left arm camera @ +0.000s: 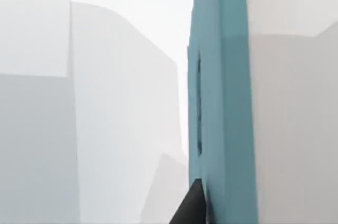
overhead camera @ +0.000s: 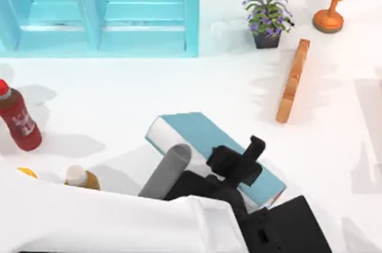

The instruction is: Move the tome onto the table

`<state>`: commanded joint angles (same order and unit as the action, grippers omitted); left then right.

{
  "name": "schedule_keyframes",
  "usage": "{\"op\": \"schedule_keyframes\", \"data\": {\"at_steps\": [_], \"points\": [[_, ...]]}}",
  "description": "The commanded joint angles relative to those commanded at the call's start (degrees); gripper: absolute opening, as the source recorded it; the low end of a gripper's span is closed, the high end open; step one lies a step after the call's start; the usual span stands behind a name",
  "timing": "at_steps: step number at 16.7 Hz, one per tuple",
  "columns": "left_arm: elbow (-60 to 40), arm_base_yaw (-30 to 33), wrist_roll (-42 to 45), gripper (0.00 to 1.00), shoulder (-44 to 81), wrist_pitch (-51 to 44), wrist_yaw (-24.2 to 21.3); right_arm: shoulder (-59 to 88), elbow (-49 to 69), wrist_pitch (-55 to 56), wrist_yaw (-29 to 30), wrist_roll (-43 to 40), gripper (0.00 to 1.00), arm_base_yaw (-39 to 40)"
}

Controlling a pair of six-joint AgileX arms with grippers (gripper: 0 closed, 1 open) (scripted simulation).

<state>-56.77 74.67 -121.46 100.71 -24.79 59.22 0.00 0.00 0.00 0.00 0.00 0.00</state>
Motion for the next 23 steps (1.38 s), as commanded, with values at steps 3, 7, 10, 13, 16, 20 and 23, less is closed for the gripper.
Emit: {"op": "schedule_keyframes", "data": {"at_steps": [3,7,10,13,16,20,23], "points": [[-2.86,4.97,-18.00,0.00,3.80,-4.16,5.31,0.00,0.00,0.00,0.00,0.00,1.00,0.00],[-6.29,9.88,-36.92,0.00,8.10,-8.42,11.18,0.00,0.00,0.00,0.00,0.00,1.00,0.00],[-8.13,12.12,-46.10,0.00,10.34,-10.49,14.17,0.00,0.00,0.00,0.00,0.00,1.00,0.00],[-9.01,13.09,-50.46,0.00,11.40,-11.46,15.60,0.00,0.00,0.00,0.00,0.00,1.00,0.00],[-9.07,13.15,-50.76,0.00,11.47,-11.53,15.70,0.00,0.00,0.00,0.00,0.00,1.00,0.00],[-9.01,13.17,-51.15,0.00,11.54,-12.14,15.36,0.00,0.00,0.00,0.00,0.00,1.00,0.00],[-9.85,13.81,-53.56,0.00,11.84,-14.65,15.74,0.00,0.00,0.00,0.00,0.00,1.00,0.00]]}}
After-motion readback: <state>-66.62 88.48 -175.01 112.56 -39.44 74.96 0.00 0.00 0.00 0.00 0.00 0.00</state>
